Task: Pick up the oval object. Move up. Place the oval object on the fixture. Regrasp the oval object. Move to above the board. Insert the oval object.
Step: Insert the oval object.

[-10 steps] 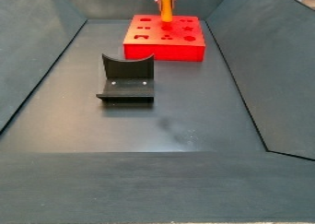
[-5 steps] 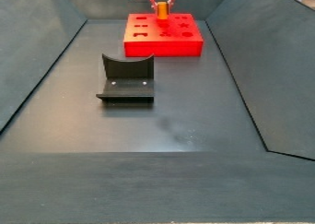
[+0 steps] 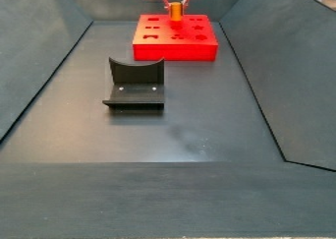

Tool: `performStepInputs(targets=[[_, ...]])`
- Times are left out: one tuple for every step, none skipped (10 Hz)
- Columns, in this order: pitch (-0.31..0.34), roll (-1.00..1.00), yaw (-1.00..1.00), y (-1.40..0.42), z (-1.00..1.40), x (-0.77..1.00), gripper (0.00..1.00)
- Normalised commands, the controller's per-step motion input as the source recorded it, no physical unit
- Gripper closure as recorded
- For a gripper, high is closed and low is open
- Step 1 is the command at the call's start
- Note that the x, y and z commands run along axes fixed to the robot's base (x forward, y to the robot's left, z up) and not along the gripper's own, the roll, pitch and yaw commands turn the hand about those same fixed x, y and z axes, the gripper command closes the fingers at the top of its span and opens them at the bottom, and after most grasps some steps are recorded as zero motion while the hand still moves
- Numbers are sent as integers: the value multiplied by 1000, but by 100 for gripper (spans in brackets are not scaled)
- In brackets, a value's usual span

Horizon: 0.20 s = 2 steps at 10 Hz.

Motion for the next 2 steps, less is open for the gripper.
performStepInputs(targets=[[-31, 0, 0, 0, -69, -60, 100], [-51, 50, 71, -146, -74, 0, 100]])
